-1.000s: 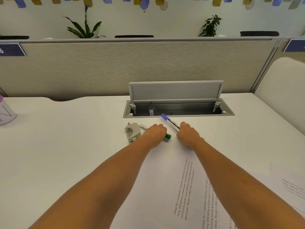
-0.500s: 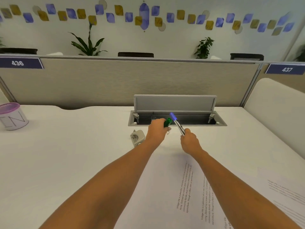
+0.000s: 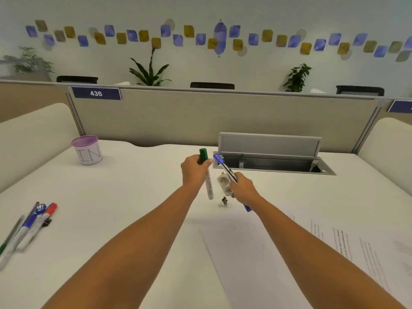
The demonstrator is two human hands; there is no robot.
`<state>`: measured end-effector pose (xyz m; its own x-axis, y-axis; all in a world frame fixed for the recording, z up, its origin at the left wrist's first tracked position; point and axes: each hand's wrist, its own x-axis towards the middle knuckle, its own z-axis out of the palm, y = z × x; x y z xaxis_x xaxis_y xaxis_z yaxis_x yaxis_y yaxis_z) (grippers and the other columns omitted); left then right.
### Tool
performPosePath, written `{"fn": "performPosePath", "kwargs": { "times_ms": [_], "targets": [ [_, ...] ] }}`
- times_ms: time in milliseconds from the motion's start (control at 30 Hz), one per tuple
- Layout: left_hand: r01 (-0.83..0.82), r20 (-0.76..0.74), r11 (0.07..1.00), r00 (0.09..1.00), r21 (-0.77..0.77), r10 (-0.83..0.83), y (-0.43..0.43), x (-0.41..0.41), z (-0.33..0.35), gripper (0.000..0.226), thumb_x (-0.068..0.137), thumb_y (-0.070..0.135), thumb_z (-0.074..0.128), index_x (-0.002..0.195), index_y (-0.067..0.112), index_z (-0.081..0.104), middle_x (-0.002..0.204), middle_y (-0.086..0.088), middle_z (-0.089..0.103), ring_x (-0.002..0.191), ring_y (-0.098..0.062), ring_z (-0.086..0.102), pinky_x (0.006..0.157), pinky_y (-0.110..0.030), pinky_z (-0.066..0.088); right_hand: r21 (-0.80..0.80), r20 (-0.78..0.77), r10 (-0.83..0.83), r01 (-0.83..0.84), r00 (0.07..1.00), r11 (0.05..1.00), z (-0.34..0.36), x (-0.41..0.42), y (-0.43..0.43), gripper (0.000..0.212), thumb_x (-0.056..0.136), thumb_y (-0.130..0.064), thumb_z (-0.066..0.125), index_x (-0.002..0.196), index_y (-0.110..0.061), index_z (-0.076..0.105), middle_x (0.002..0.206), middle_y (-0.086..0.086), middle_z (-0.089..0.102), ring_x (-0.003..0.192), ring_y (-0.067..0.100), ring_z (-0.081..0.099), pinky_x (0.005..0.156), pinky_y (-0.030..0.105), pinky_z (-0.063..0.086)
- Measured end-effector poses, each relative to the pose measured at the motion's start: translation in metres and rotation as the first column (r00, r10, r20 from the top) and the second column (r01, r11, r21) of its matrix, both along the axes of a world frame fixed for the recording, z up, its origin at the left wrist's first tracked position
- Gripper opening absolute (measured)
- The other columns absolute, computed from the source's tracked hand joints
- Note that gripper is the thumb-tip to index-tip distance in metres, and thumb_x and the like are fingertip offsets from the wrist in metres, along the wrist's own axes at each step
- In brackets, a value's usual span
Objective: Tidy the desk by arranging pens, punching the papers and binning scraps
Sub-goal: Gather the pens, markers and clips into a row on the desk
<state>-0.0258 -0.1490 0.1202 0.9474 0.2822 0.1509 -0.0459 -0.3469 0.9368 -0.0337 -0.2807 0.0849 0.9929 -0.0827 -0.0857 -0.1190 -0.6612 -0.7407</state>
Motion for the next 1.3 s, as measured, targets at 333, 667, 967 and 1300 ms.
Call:
{"fn": "performPosePath", "kwargs": {
  "times_ms": [333, 667, 967, 1300],
  "targets": [
    [-0.101, -0.274, 0.981, 0.951, 0.164, 0.143, 0.125, -0.031, -0.056, 0.035, 0.087, 0.040, 0.059, 0.068, 0.011, 0.055, 0.059, 0.001, 0.051, 0.065, -0.024, 0.052, 0.053, -0.025, 0.034, -0.149, -0.124, 0.158, -0.175, 0.980, 0.973, -0.025, -0.027, 0.089, 0.032, 0.096, -0.010, 0.037, 0.127, -0.005, 0.044, 0.117, 0.019, 0.056, 0.087, 0.023, 0.046, 0.081, 0.037, 0.044],
    [-0.076, -0.421, 0.841, 0.839, 0.535, 0.344, 0.224, -0.051, -0.085, 0.041, 0.092, 0.046, 0.045, 0.092, 0.008, 0.060, 0.089, -0.008, 0.059, 0.084, -0.027, 0.057, 0.070, -0.028, 0.037, -0.169, -0.177, 0.306, -0.335, 0.935, 0.927, -0.044, -0.039, 0.207, 0.013, 0.090, -0.001, 0.030, 0.096, -0.013, 0.031, 0.095, 0.010, 0.035, 0.058, 0.013, 0.031, 0.055, 0.025, 0.030],
    [-0.044, -0.352, 0.688, 0.834, 0.724, 0.424, 0.317, -0.063, -0.104, 0.041, 0.092, 0.047, 0.044, 0.100, 0.008, 0.058, 0.102, -0.011, 0.064, 0.095, -0.028, 0.062, 0.073, -0.032, 0.044, -0.102, -0.167, 0.386, -0.405, 0.907, 0.909, -0.055, -0.044, 0.314, 0.044, 0.092, -0.003, 0.032, 0.136, -0.004, 0.029, 0.132, 0.021, 0.035, 0.110, 0.036, 0.049, 0.090, 0.038, 0.042],
    [-0.150, -0.171, 0.546, 0.853, 0.825, 0.492, 0.384, -0.075, -0.112, 0.035, 0.093, 0.043, 0.046, 0.113, 0.016, 0.056, 0.105, -0.008, 0.067, 0.098, -0.027, 0.063, 0.075, -0.032, 0.044, -0.032, -0.128, 0.423, -0.430, 0.897, 0.902, -0.067, -0.047, 0.395, 0.051, 0.091, -0.018, 0.049, 0.136, -0.005, 0.030, 0.134, 0.017, 0.034, 0.120, 0.032, 0.045, 0.093, 0.033, 0.040]
  ]
}}
